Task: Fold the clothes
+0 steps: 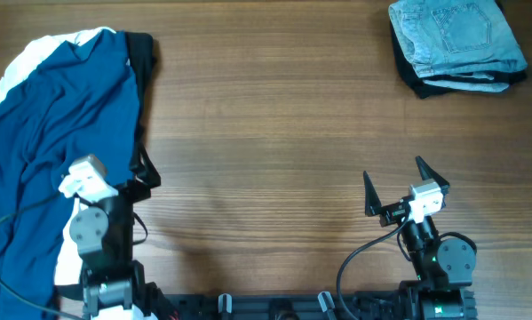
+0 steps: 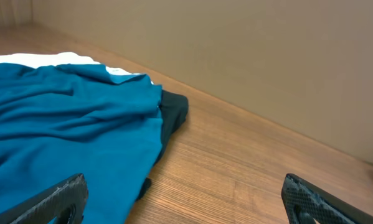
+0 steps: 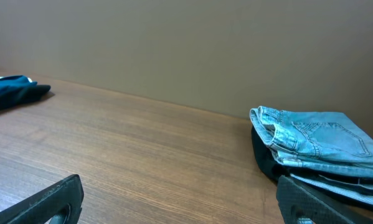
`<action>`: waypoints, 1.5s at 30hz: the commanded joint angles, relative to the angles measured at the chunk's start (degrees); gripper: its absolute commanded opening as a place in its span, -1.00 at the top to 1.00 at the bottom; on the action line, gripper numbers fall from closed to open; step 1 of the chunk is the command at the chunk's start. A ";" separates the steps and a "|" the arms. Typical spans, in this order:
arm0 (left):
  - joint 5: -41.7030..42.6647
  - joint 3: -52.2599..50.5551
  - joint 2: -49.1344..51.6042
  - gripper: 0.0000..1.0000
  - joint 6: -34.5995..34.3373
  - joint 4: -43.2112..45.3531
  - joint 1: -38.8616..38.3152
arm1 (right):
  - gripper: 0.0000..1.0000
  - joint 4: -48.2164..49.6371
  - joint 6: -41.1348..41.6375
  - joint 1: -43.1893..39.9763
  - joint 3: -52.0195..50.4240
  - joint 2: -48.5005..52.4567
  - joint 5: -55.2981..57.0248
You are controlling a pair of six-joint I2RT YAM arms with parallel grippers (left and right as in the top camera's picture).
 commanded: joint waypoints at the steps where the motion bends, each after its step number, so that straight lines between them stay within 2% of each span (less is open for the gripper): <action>1: -0.17 -3.89 -6.08 -1.00 -0.85 -0.46 -1.55 | -1.00 0.28 -0.52 0.17 -0.07 -0.24 0.50; 6: -0.15 -8.44 -15.30 -1.00 -0.90 -3.45 -3.15 | -1.00 0.28 -0.52 0.17 -0.07 -0.24 0.50; 11: -0.17 -8.44 -20.11 -0.99 -0.87 -11.26 -3.17 | -1.00 0.28 -0.55 0.17 -0.07 -0.24 0.50; 12: -0.17 -8.44 -21.75 -1.00 -0.87 -15.13 -3.17 | -1.00 0.28 -0.50 0.17 -0.07 -0.24 0.50; 19: -1.03 -8.44 -28.87 -0.99 -0.46 -15.67 -3.17 | -0.99 0.28 -0.55 0.17 -0.07 -0.24 0.50; 45: -1.03 -8.44 -28.57 -1.00 -0.46 -15.87 -4.13 | -1.00 0.28 -0.52 0.17 -0.07 -0.24 0.50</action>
